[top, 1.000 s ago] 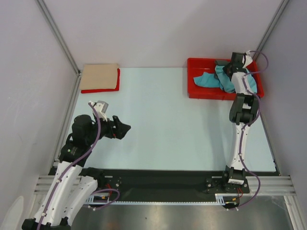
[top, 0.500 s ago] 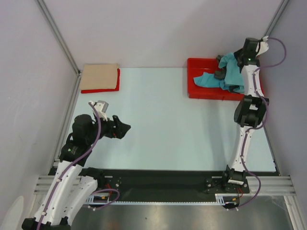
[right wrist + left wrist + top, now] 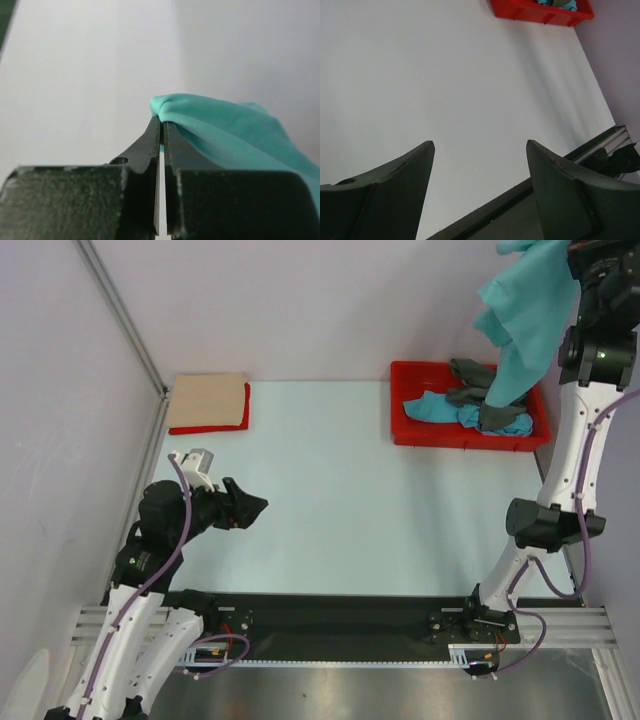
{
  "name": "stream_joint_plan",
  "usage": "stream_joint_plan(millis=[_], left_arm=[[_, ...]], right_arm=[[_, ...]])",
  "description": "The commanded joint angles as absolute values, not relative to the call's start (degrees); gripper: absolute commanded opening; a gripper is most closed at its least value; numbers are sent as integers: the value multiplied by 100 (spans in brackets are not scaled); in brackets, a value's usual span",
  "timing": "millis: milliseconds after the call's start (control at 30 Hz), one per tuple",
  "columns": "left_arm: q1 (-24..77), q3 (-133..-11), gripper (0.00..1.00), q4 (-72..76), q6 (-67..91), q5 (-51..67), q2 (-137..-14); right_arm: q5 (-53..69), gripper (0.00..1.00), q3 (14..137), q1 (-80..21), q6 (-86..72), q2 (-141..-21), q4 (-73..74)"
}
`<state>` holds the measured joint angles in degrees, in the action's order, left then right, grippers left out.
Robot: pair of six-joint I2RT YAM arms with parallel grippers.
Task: Fold and stack the t-shirts
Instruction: Grab the tshirt from the pile, then move the tshirt to the center of the board
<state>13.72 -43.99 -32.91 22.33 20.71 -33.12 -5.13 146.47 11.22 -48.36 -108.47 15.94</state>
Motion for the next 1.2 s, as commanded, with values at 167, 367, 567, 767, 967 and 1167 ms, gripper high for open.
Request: stream_joint_plan(millis=[167, 367, 567, 767, 967, 1167], left_arm=[[1362, -5105, 81, -3735, 3041, 1732, -2883], [1362, -5475, 81, -4113, 2997, 1600, -2777], [1362, -5204, 93, -4236, 2927, 1949, -2987], [1809, -4335, 86, -3701, 3584, 2110, -3444], [3751, -4499, 93, -3542, 3726, 977, -4893], [4842, -4598, 86, -3403, 3998, 404, -6380]], right_arm=[[563, 8, 12365, -534, -4879, -8906, 2513], [632, 28, 9418, -3087, -4808, -7560, 2848], [1547, 64, 7657, -3489, -4397, -6972, 3830], [362, 81, 6655, -3086, -3780, -5794, 5378], [361, 81, 5469, -1988, -3832, -5124, 5871], [860, 62, 4573, -1573, -4086, -5616, 5618]])
